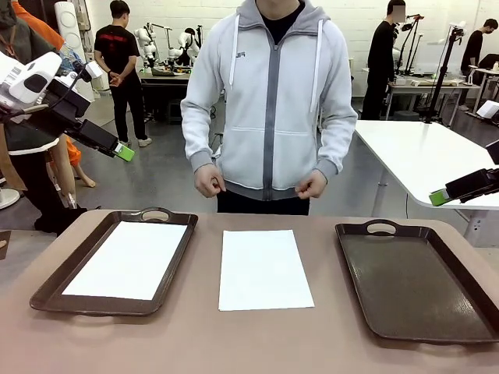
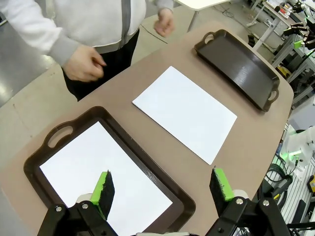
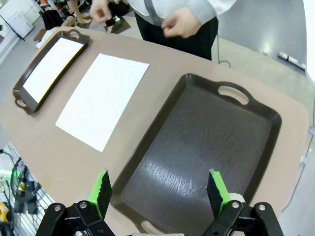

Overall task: Sort the A4 documents.
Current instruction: Receive the A4 Paper.

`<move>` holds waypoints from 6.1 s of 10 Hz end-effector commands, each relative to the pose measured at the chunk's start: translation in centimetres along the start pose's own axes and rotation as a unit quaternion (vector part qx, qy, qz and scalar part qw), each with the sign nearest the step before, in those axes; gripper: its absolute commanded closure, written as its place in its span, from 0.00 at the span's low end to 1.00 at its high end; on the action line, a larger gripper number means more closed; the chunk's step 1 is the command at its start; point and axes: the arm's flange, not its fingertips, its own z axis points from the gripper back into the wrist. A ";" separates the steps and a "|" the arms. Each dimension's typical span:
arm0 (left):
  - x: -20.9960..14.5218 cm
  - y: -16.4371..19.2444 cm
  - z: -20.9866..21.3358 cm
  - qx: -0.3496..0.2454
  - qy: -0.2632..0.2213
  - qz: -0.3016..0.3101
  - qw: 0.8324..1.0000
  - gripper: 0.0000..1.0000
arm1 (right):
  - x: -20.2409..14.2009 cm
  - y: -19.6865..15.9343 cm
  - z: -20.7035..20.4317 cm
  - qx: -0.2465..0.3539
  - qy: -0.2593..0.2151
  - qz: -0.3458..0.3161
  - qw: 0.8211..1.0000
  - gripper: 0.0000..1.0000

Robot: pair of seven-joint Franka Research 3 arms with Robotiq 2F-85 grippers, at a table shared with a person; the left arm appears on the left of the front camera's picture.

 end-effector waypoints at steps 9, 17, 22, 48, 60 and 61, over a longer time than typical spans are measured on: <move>0.0 0.0 0.0 0.000 0.000 0.000 1.000 0.00 | -0.1 -0.2 -0.2 0.012 -0.004 -0.002 1.000 0.00; 0.0 0.0 0.0 0.000 0.000 0.000 1.000 0.00 | -0.1 -0.2 -0.2 0.012 -0.004 -0.002 1.000 0.00; 0.0 0.0 0.0 0.000 0.000 0.000 1.000 0.00 | -0.1 -0.2 -0.2 0.012 -0.004 -0.002 1.000 0.00; 0.0 0.0 0.0 0.000 0.000 0.000 1.000 0.00 | -0.1 -0.2 -0.2 0.012 -0.004 -0.002 1.000 0.00; 0.0 0.0 0.0 0.000 0.000 0.000 1.000 0.00 | 4.0 -2.2 -15.8 0.195 0.057 -0.276 0.939 0.00; 0.0 0.0 0.0 0.000 0.000 0.000 1.000 0.00 | 4.7 -2.4 -17.9 0.249 0.063 -0.290 0.922 0.00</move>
